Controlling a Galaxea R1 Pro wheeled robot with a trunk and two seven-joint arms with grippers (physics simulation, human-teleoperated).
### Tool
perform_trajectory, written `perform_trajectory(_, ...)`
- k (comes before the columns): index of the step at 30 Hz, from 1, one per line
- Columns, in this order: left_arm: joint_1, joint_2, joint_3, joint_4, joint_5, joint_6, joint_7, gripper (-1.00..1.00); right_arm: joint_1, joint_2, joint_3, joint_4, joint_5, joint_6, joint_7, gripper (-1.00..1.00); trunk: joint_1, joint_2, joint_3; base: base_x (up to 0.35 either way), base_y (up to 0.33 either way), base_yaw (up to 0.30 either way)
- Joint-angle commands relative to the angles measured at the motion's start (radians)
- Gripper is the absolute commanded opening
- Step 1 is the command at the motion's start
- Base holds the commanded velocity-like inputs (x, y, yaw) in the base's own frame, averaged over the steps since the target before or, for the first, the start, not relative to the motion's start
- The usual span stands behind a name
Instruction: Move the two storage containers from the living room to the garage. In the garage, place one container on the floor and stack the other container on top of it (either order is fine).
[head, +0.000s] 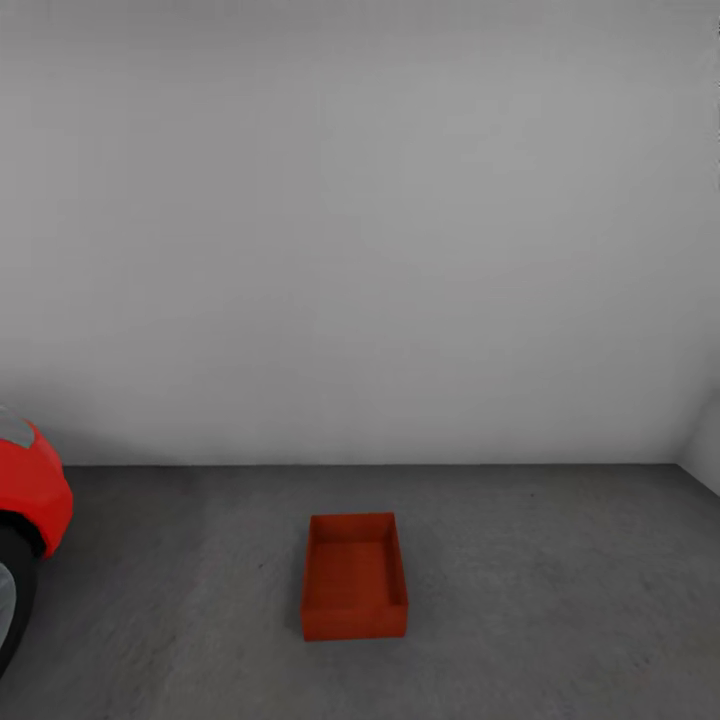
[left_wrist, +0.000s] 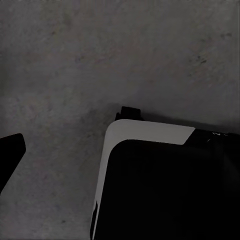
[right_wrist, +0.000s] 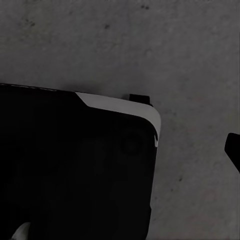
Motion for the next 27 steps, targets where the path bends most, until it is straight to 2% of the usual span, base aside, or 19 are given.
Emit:
perform_trajectory(1,-0.001,0.0,0.003,-0.001,0.007,-0.001,0.001,1.0,-0.001,0.0,0.007,0.003,0.001,-0.006,0.0,1.0,0.0,-0.001,0.0,0.0,0.0,0.0)
perform_trajectory(27,0.0,-0.001,0.004,-0.002,0.007,-0.001,0.001,1.0,-0.001,0.003,0.007,0.003,0.004,-0.003,-0.018,1.0,0.0,-0.001,0.043,0.0,0.0,0.0)
